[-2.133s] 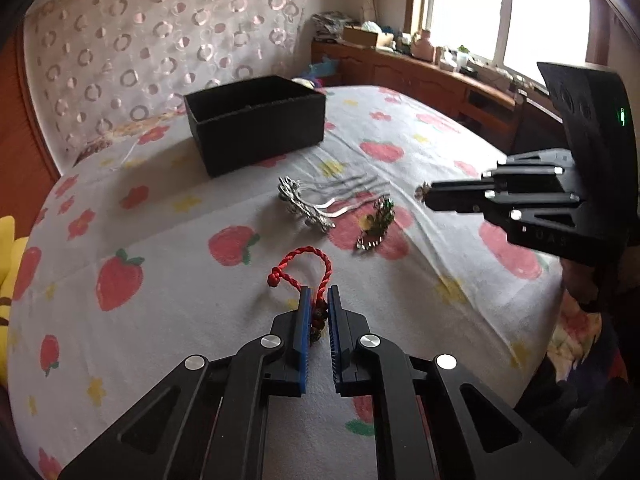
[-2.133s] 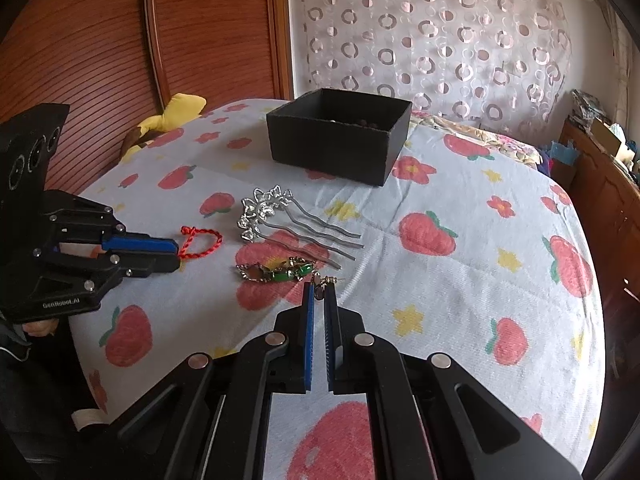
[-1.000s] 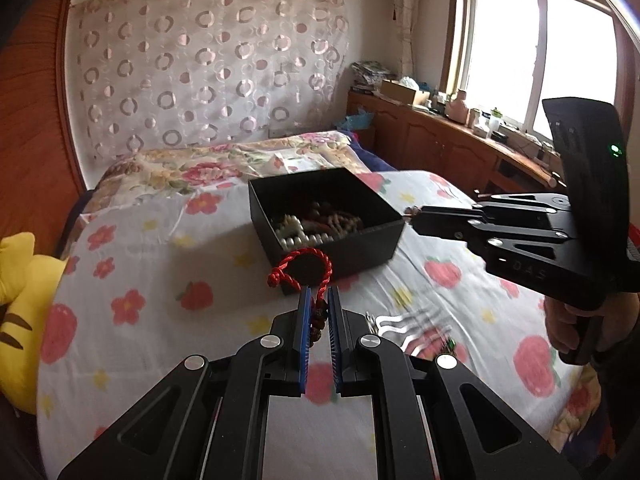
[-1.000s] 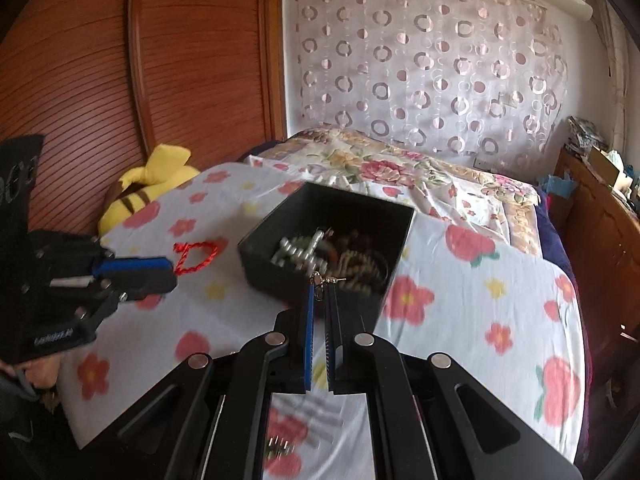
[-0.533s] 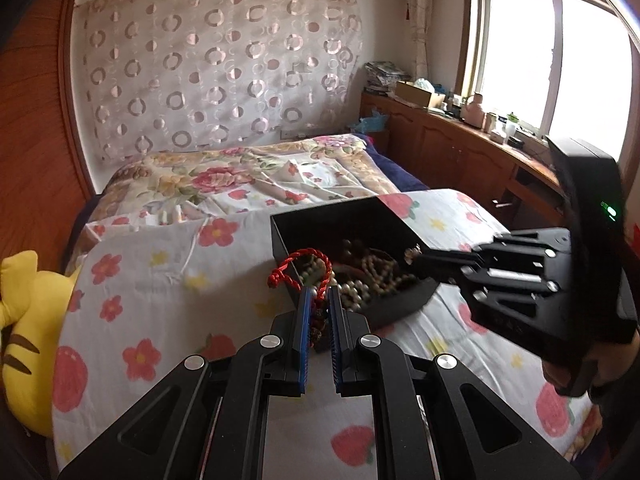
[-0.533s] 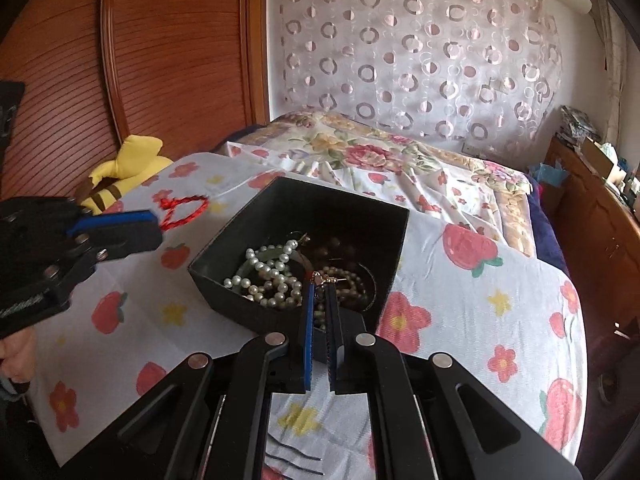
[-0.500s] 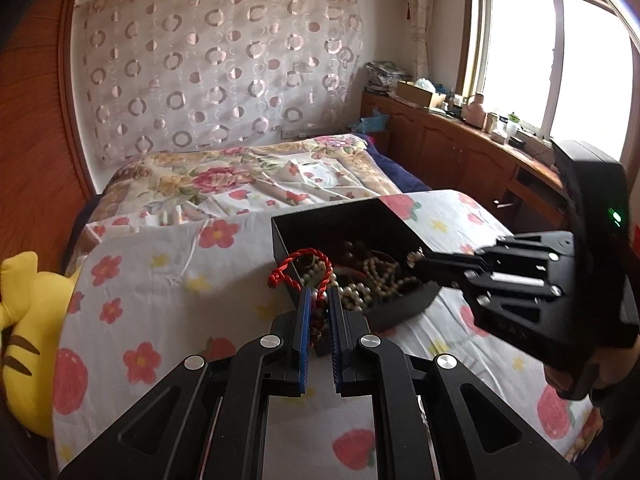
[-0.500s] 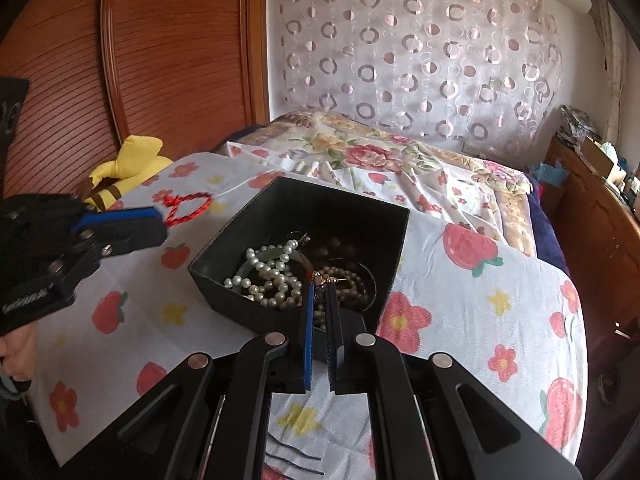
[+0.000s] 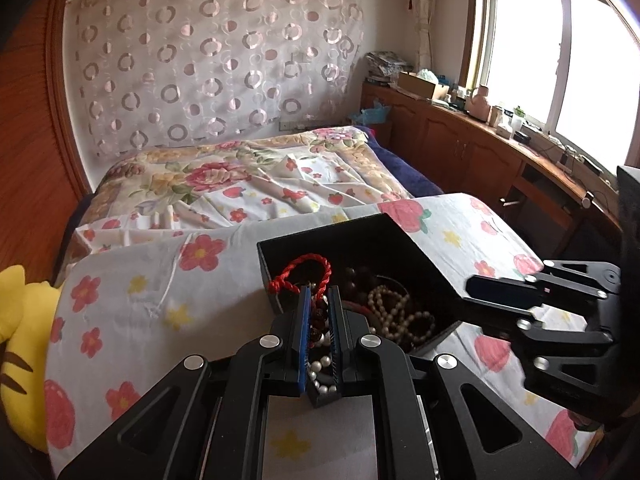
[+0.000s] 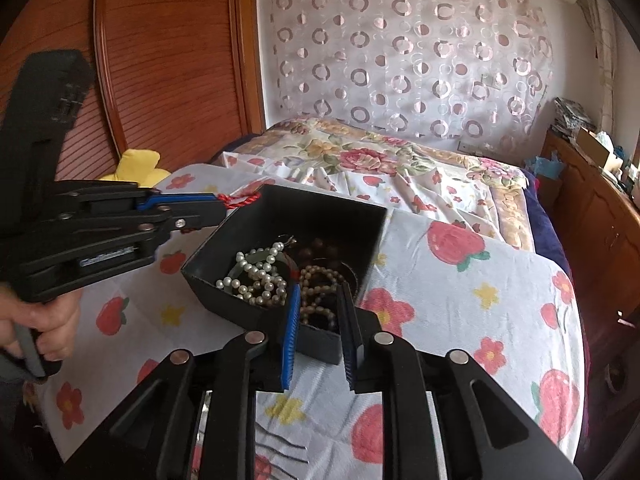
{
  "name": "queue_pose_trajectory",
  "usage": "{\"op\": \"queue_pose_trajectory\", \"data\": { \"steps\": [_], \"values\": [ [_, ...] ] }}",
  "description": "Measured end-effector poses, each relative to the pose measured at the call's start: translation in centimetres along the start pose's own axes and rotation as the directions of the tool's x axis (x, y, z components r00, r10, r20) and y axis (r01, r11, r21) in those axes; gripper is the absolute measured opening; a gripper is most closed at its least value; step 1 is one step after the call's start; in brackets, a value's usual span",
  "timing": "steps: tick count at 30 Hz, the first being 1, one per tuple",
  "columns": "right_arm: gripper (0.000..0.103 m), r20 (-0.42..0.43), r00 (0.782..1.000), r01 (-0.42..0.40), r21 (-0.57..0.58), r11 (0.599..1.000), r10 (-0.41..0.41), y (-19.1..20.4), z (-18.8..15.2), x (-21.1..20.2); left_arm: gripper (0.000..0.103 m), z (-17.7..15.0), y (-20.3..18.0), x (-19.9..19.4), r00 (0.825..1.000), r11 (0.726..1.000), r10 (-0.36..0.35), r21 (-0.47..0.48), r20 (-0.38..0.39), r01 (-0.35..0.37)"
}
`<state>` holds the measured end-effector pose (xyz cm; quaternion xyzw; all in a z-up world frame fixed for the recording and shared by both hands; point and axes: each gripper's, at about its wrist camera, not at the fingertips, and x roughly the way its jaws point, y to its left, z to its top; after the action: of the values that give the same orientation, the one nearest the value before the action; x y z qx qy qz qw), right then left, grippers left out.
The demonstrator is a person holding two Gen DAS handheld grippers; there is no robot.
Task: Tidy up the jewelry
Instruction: 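Drop the red cord into the box with the left tool while the right drops its piece, then grasp the silver hair comb with the left tool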
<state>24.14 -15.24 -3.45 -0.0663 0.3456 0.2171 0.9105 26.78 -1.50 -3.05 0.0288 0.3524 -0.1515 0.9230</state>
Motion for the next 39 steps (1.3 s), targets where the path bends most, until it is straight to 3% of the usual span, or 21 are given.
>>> {"op": "queue_pose_trajectory", "data": {
  "steps": [10, 12, 14, 18, 20, 23, 30, 39],
  "values": [
    [0.021, 0.017, 1.0, 0.002, 0.045, 0.999, -0.002, -1.0, -2.0, -2.0, 0.009, 0.3, -1.1, 1.3, 1.0, 1.0, -0.006, 0.007, 0.001, 0.006],
    [0.021, 0.022, 1.0, 0.009, 0.04, 0.999, -0.01, -0.9, -2.4, -2.4, 0.02, 0.2, -1.5, 1.4, 1.0, 1.0, -0.004, 0.013, 0.0, 0.004],
    [0.021, 0.028, 1.0, 0.004, 0.047, 0.999, -0.005, -0.9, -2.8, -2.7, 0.041, 0.1, -1.8, 1.1, 1.0, 1.0, -0.001, 0.02, 0.013, 0.001],
    [0.021, 0.039, 0.999, -0.008, 0.057, 0.998, 0.006, -1.0, -3.4, -3.3, 0.054, -0.2, -2.3, -0.2, 0.999, 0.999, -0.006, 0.032, 0.041, 0.004],
    [0.021, 0.042, 0.999, -0.016, 0.055, 0.998, 0.014, -0.8, -4.0, -3.8, 0.065, -0.6, -2.4, -1.3, 0.998, 1.0, -0.013, 0.026, 0.061, 0.012],
    [0.021, 0.043, 0.999, -0.027, 0.048, 0.999, 0.025, -0.3, -4.7, -4.5, 0.072, -1.5, -2.2, -2.6, 0.997, 1.0, -0.019, 0.016, 0.073, 0.018],
    [0.021, 0.013, 0.998, -0.069, 0.017, 0.997, 0.069, 1.1, -6.7, -5.2, 0.077, -5.8, -0.9, -5.4, 0.998, 1.0, -0.024, -0.008, 0.063, 0.024],
    [0.021, -0.02, 0.998, -0.066, 0.01, 0.998, 0.066, 2.1, -9.1, -5.6, 0.074, -9.6, -1.9, -5.1, 0.995, 0.995, -0.102, -0.014, -0.025, 0.101]
  ]
}}
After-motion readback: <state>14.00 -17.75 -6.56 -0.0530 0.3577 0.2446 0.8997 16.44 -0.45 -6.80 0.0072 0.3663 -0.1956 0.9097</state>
